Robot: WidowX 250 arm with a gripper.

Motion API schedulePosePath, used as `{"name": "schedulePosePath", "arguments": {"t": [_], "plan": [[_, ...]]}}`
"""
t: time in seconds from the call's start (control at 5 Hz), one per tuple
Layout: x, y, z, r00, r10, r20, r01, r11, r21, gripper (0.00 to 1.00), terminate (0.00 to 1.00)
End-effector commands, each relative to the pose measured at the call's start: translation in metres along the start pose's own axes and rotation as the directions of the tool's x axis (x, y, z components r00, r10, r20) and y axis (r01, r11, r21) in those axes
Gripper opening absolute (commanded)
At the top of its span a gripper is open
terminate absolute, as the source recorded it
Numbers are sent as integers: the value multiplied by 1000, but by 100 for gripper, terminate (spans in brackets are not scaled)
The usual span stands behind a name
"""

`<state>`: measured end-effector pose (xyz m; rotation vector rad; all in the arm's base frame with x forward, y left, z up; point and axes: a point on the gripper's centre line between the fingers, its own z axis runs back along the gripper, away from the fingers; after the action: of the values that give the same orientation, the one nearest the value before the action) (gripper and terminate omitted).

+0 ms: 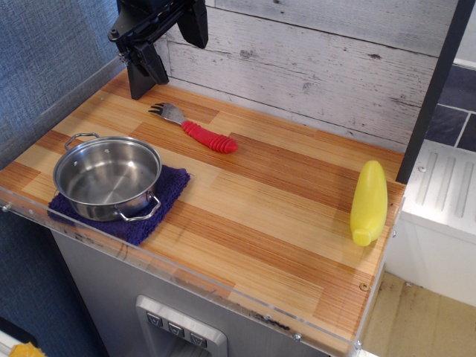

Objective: Put the banana in the silver pan

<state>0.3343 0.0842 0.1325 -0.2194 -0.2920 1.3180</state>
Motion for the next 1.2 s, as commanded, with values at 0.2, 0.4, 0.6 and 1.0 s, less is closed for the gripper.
{"name": "schedulePosePath", "arguments": {"t": [0.2,0.4,0.6,1.0], "plan": [[-34,-13,-3,990,-144,-9,144,990,-2,100,0],[-71,-18,-3,962,-272,-10,272,962,-24,100,0],[-101,-21,-5,899,-437,-24,436,899,-39,100,0],[-140,-16,-30,662,-729,-172,722,683,-112,100,0]]}}
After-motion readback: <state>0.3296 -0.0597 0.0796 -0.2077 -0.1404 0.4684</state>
